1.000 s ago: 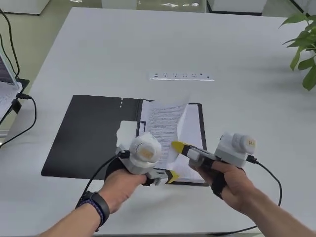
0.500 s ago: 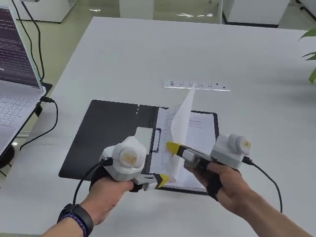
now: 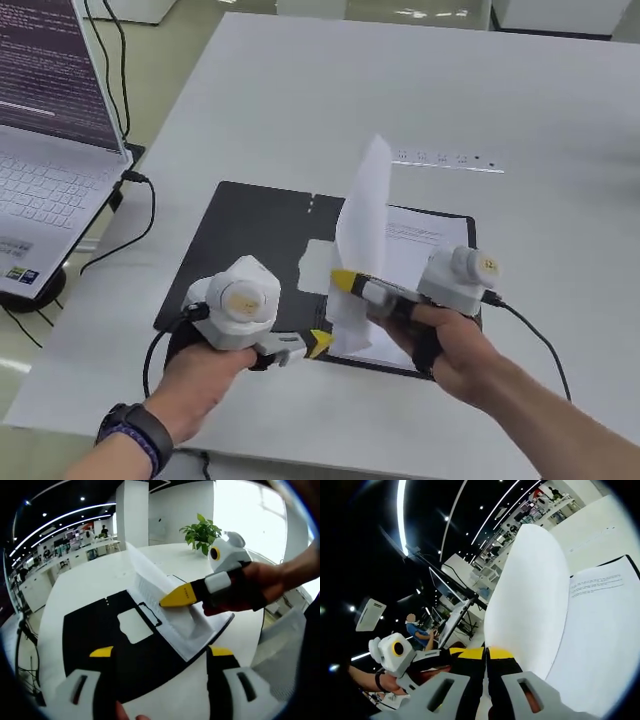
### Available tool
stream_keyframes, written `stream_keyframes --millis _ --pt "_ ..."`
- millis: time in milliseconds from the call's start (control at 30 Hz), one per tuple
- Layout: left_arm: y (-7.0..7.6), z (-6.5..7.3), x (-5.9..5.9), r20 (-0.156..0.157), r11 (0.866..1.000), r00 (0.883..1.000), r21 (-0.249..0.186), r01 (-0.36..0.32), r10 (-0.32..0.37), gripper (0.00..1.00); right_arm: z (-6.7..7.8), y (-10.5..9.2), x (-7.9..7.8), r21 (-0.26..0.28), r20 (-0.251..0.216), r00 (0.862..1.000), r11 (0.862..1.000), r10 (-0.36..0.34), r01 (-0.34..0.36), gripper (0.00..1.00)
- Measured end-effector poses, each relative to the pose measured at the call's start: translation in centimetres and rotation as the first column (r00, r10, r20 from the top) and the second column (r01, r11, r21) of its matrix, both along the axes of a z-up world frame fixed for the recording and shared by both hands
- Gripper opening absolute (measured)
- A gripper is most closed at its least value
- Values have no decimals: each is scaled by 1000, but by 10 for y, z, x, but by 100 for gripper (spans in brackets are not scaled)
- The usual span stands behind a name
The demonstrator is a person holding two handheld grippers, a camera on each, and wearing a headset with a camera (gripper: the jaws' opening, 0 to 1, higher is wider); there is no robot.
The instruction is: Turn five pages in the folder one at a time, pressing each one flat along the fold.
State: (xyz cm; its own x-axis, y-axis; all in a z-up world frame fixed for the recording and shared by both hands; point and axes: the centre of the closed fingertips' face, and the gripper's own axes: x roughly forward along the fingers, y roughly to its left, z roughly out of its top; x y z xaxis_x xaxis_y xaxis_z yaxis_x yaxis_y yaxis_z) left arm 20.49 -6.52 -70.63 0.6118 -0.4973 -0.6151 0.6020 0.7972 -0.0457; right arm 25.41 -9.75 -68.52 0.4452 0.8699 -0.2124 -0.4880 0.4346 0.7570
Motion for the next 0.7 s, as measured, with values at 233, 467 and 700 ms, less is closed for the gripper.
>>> stream_keyframes --millis 233,467,700 --pt "16 -2 -7 -6 1000 1000 4 -24 24 73 -6 13 4 -7 -16 1000 1000 16 -17 0" --pt "24 0 -11 -1 999 999 4 -37 37 73 -13 24 7 -6 -38 999 1000 21 -21 0" --pt "34 2 -13 0 998 998 -11 -61 61 72 -17 40 8 -12 -54 998 999 37 -38 0"
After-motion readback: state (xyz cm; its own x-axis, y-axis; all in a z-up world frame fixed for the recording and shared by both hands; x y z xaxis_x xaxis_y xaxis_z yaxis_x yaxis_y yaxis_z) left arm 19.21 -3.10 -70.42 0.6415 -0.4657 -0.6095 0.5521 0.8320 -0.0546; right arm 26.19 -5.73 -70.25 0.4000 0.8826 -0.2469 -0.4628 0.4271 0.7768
